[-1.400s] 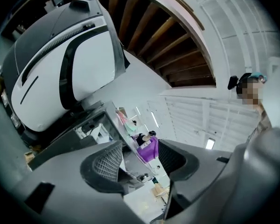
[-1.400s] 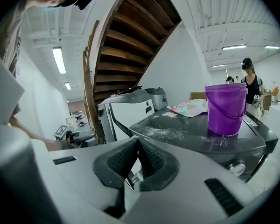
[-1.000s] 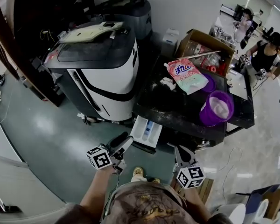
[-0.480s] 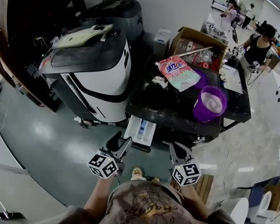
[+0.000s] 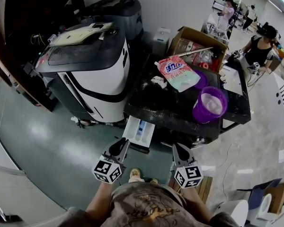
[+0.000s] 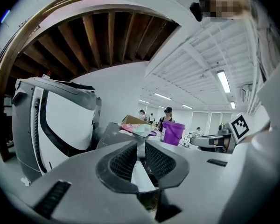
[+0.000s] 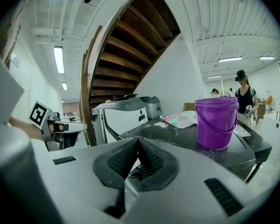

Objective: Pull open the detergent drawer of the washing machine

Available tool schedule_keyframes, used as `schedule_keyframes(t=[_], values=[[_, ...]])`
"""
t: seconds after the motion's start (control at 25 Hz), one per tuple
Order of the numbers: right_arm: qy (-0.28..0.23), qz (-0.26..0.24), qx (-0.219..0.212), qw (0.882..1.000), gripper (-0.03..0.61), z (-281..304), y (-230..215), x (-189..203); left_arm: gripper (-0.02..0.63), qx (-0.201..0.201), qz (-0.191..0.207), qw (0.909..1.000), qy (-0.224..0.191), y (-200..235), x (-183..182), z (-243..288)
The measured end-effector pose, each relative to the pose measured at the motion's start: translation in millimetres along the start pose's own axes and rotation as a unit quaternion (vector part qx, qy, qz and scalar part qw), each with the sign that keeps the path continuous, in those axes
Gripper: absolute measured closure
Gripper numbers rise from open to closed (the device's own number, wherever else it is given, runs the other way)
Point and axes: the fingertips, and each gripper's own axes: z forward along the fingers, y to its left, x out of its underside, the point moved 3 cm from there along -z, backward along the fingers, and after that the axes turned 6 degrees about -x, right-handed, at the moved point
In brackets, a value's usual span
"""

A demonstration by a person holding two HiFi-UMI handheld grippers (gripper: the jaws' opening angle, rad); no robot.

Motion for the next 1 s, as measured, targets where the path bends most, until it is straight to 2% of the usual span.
schedule_keyframes(t=[0.28,1.0], values=[[0.003,0.007,0.007,1.0,0.574,-1,-5,12,0.589,-0.017,0.018,0.9996,0.012,9,17,3],[-0.002,0.015,0.003,1.0,0.577,-2,-1,11,0.592,-0.03,-0.01,0.9994,0.013,11,21,1]])
